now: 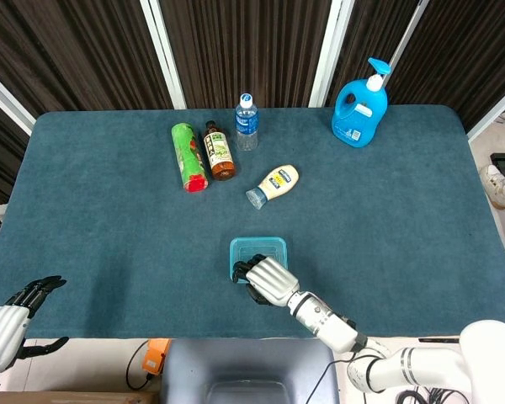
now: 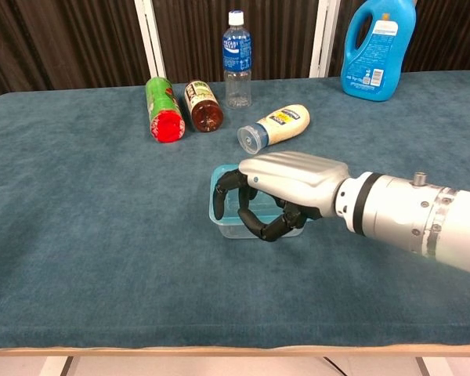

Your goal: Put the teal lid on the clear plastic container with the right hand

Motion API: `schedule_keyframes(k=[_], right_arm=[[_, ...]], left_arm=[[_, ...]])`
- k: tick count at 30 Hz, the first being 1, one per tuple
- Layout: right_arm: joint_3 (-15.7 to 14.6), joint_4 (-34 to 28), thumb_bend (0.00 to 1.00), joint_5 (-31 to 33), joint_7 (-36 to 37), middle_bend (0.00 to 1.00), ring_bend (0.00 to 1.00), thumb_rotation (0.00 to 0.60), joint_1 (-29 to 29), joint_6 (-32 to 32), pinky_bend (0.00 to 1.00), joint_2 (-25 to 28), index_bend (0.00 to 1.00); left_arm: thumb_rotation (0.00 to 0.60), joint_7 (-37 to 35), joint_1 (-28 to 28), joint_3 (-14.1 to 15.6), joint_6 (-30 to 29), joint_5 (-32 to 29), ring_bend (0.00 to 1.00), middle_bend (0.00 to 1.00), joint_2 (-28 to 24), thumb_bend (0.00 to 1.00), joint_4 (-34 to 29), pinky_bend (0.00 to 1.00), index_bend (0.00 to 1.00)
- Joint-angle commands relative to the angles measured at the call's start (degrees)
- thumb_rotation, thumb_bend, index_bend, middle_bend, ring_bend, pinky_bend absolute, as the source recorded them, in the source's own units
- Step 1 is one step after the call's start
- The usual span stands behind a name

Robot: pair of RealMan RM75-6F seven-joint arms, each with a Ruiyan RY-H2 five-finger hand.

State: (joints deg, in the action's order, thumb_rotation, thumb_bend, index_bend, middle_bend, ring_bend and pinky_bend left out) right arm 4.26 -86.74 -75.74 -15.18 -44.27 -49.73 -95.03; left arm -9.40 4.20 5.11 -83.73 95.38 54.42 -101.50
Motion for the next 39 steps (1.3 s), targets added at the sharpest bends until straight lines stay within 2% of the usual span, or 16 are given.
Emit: schedule_keyframes(k=[1,9,16,21,28,39], right_arm=[[-0.2,0.3,0.80,-0.1,0.2,0.38,0.42,0.600,0.1,0.0,0.41,0.0,0.50],[0.0,0.3,0.80,-1.3,1.6,0.38,0.41,0.600,0.6,-1.2,0.41,0.6,0.49],[1.3,0.5,0.80,-4.0,5.8,0.38,0.41,0.600,0.6,-3.3,0.40,0.4,0.47],[2.4,1.9,0.80,-4.9,6.2,0.38,0.41,0.600,-0.2,-3.8,0.40,-0.8,0.47],[3.3,3.7,0.80,-4.2,5.1,0.38,0.41,0.600,-0.9,-3.6,0.40,-2.3,0.46],[5.8,10.2,0.80,-0.3,2.5,0.38,0.40,0.600,-2.7,-2.3,0.40,-6.6,0.46]], left_arm=[[0.600,0.0,0.0,0.0,-0.1,0.1,0.15,0.15,0.0,0.36,0.0,0.29,0.19],[0.600,0.2,0.0,0.0,0.0,0.1,0.15,0.15,0.0,0.36,0.0,0.29,0.19],[0.600,0.5,0.0,0.0,0.1,0.1,0.15,0.15,0.0,0.36,-0.2,0.29,0.19],[0.600,0.5,0.0,0.1,0.1,0.1,0.15,0.15,0.0,0.36,-0.2,0.29,0.19],[0.600,0.3,0.0,0.1,0.0,0.2,0.15,0.15,-0.1,0.37,-0.1,0.29,0.19],[0.600,-0.3,-0.1,0.1,-0.2,0.1,0.15,0.15,-0.1,0.36,0.1,0.29,0.19]])
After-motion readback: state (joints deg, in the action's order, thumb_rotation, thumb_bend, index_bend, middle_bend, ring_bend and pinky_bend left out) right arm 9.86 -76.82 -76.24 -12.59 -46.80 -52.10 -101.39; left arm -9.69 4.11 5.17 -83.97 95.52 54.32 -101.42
